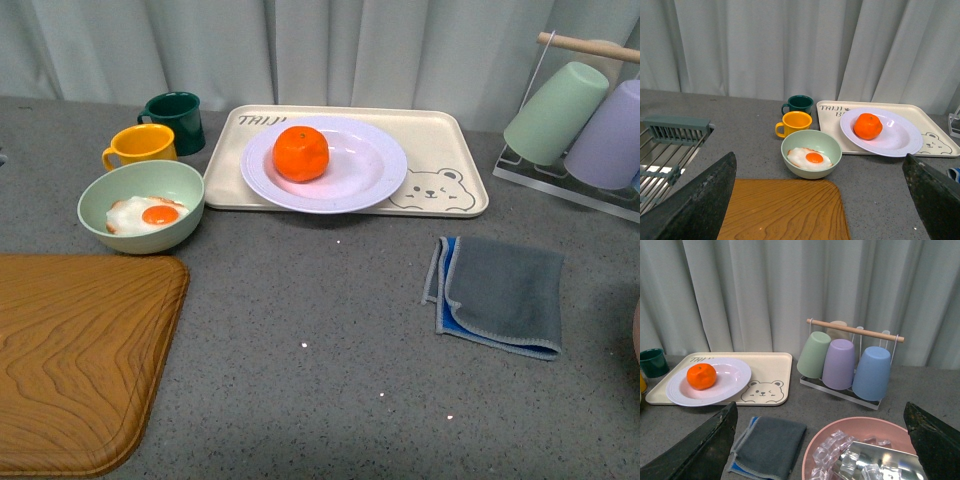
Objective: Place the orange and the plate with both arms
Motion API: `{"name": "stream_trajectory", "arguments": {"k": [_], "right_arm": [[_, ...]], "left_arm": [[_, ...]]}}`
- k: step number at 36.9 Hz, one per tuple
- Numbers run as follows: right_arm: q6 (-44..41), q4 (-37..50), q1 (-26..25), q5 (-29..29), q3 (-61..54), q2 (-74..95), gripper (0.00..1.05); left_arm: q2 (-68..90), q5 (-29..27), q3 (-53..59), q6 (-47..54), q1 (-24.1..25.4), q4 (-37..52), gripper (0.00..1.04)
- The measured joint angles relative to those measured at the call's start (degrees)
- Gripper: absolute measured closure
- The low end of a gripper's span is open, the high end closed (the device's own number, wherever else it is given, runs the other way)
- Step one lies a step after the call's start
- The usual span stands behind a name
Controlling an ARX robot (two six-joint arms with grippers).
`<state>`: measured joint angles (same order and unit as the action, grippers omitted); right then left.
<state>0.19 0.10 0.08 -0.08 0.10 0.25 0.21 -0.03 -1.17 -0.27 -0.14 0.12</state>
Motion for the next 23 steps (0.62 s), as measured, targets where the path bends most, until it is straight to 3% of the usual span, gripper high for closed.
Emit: {"name": "stream_trajectory", "arguments": {"k": [23], "right_arm": [[0.0,0.0,0.0,0.0,0.0,0.0,0.09]], "left_arm": [[0.0,0.0,0.0,0.0,0.0,0.0,0.07]]}}
